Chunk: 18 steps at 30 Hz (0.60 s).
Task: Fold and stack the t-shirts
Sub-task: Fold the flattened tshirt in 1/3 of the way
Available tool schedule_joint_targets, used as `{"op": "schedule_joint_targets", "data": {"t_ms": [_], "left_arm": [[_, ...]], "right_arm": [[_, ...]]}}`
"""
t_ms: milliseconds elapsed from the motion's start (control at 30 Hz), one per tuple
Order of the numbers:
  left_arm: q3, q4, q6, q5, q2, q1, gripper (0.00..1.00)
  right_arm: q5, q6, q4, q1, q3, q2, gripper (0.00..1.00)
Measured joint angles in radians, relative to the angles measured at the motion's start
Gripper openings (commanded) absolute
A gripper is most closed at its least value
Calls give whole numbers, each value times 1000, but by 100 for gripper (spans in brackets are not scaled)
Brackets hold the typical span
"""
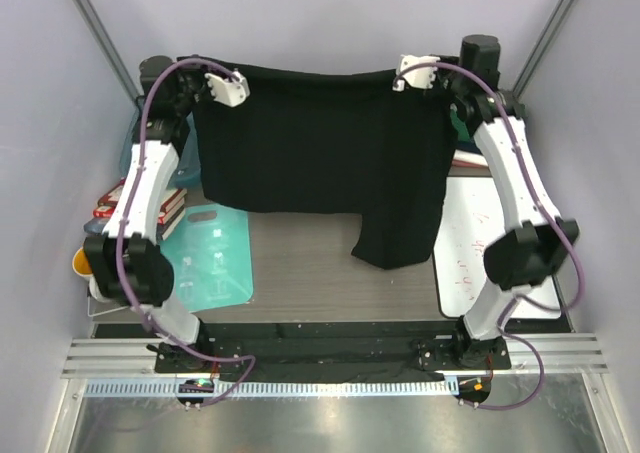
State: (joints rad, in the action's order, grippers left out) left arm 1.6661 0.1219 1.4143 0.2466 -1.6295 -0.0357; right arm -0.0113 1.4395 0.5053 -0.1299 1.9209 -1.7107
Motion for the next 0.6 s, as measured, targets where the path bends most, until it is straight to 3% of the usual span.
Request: {"op": "schedule_joint_targets", "data": {"t_ms": [167,333,467,600], "left_arm": [[127,-46,64,-31,-254,3,0],[528,-77,58,-71,-526,0,0],[659,-194,56,-83,-544,-2,0],[495,-344,32,-89,-386,-4,0]], "right_arm": [[13,-10,-34,16,222,-305,1],[7,18,-56,23,515,-480,1],[-18,47,-124,24,576,-437,1],[-36,49,-173,27,407,-259,1]]}}
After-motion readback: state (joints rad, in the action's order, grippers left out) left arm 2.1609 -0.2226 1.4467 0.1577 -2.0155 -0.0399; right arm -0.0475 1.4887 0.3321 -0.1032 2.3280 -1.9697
